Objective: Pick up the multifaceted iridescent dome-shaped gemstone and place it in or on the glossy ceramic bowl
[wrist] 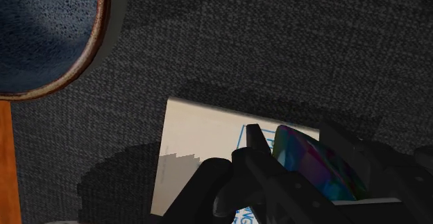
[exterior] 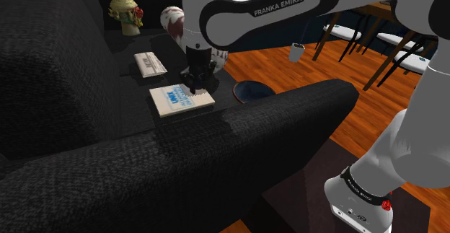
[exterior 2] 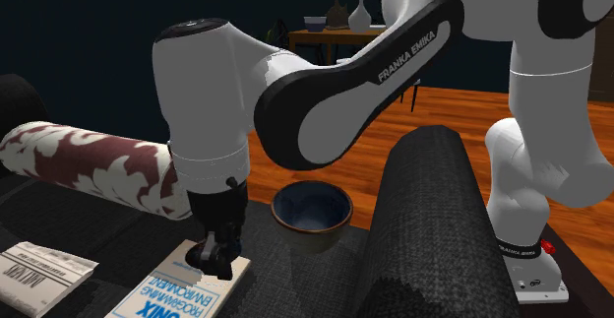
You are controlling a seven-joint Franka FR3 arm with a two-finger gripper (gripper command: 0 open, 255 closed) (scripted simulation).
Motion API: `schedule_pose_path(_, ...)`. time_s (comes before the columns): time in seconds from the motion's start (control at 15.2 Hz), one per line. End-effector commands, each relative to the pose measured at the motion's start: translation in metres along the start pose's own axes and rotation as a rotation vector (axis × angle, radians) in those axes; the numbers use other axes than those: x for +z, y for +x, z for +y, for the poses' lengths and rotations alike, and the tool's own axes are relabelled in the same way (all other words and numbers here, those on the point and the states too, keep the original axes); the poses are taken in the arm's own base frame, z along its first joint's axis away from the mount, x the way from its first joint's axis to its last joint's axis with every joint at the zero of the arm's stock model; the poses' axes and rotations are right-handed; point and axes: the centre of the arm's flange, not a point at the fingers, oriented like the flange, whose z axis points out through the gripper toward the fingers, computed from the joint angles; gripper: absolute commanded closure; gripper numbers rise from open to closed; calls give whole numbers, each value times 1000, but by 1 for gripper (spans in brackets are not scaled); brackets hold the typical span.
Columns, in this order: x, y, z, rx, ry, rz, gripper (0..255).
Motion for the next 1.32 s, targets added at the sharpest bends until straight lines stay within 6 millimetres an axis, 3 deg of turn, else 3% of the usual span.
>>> schedule_pose_path(0.0, -11, 0, 1, 0, 0, 0, 255)
schedule_pose_path(0.73, -64, 2, 4, 0, 0, 0, 255)
schedule_pose_path(1.25, -64, -58, 91, 0, 0, 0, 255)
